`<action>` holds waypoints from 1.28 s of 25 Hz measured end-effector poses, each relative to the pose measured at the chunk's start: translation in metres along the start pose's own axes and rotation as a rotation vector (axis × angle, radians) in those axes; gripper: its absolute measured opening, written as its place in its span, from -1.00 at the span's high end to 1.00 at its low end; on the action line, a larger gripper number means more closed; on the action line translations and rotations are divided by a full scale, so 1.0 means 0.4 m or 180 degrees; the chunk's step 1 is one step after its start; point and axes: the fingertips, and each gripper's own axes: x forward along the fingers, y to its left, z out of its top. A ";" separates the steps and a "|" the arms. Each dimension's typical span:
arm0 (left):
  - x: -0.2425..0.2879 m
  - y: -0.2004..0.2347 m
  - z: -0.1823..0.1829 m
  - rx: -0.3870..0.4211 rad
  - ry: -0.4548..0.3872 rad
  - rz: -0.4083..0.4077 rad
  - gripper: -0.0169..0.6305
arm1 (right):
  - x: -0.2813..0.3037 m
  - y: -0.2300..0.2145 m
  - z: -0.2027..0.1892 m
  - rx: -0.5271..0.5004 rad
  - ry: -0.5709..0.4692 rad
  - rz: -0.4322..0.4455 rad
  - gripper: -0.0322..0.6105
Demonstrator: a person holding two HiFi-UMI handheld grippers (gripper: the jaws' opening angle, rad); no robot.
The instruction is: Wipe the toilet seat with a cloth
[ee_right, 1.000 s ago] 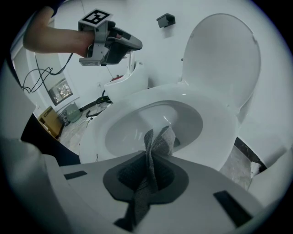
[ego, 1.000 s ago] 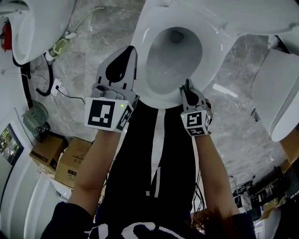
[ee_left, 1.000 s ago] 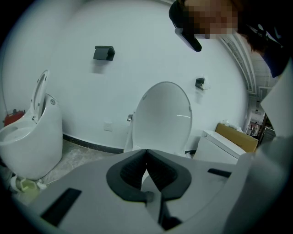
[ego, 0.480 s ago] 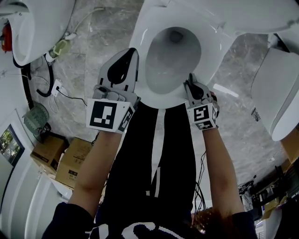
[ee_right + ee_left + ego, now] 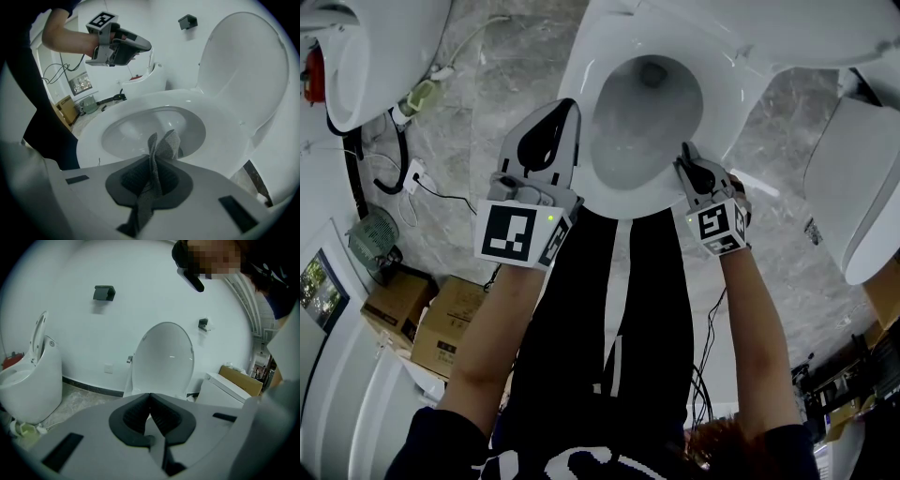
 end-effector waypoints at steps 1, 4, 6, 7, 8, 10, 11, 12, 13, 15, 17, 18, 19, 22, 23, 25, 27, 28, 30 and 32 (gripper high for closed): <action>0.000 0.000 0.000 -0.0001 0.0001 0.0002 0.91 | 0.000 -0.009 0.000 -0.0020 0.0005 -0.0001 0.82; 0.005 -0.003 -0.002 0.0000 0.0009 0.0001 0.91 | 0.001 -0.031 0.000 -0.0065 0.0022 0.0014 0.82; 0.008 -0.008 0.000 0.0001 0.0013 -0.0003 0.91 | 0.001 -0.039 0.000 -0.0097 0.0032 0.0047 0.82; 0.009 -0.011 0.001 0.0001 0.0012 -0.0006 0.91 | 0.000 -0.041 -0.001 -0.0107 0.0035 0.0063 0.82; 0.010 -0.014 0.002 0.0001 0.0011 -0.0010 0.91 | -0.001 -0.043 -0.001 -0.0116 0.0036 0.0078 0.82; 0.012 -0.017 0.004 0.0005 0.0011 -0.0021 0.91 | -0.002 -0.044 -0.001 -0.0136 0.0026 0.0099 0.82; 0.013 -0.017 0.005 0.0007 0.0011 -0.0025 0.91 | -0.002 -0.043 0.000 -0.0149 0.0011 0.0106 0.82; 0.014 -0.017 0.006 0.0005 0.0011 -0.0027 0.91 | -0.002 -0.042 0.001 -0.0164 -0.0009 0.0114 0.82; 0.014 -0.016 0.008 0.0000 0.0009 -0.0026 0.91 | -0.002 -0.041 0.002 -0.0181 -0.0028 0.0126 0.82; 0.017 -0.017 0.011 -0.0013 0.0004 -0.0026 0.91 | -0.003 -0.041 0.002 -0.0214 -0.0051 0.0162 0.82; 0.024 -0.019 0.011 -0.0007 0.0011 -0.0037 0.91 | -0.004 -0.044 0.000 -0.0254 -0.0058 0.0211 0.82; 0.026 -0.019 0.011 0.0000 0.0017 -0.0039 0.91 | -0.003 -0.046 -0.001 -0.0279 -0.0063 0.0241 0.82; 0.028 -0.018 0.011 0.0003 0.0021 -0.0035 0.91 | -0.003 -0.048 -0.001 -0.0308 -0.0068 0.0269 0.82; 0.035 -0.010 0.016 -0.0008 0.0018 -0.0013 0.91 | -0.004 -0.063 -0.001 -0.0377 -0.0076 0.0324 0.82; 0.037 -0.007 0.018 -0.0012 0.0014 -0.0007 0.91 | -0.005 -0.069 -0.001 -0.0387 -0.0070 0.0340 0.82; 0.039 -0.001 0.020 -0.0009 0.0017 0.0005 0.91 | -0.006 -0.075 -0.001 -0.0413 -0.0051 0.0391 0.82; 0.043 0.001 0.021 0.0003 0.0024 0.0007 0.91 | -0.006 -0.079 -0.002 -0.0459 -0.0031 0.0446 0.82; 0.047 0.000 0.022 0.0011 0.0022 0.0002 0.91 | -0.005 -0.083 -0.002 -0.0482 -0.0024 0.0460 0.82; 0.054 -0.002 0.026 0.0024 0.0017 -0.0012 0.91 | -0.003 -0.090 0.000 -0.0511 -0.0010 0.0469 0.82; 0.055 -0.004 0.032 0.0023 0.0007 -0.0020 0.91 | -0.004 -0.090 0.001 -0.0532 0.0003 0.0478 0.82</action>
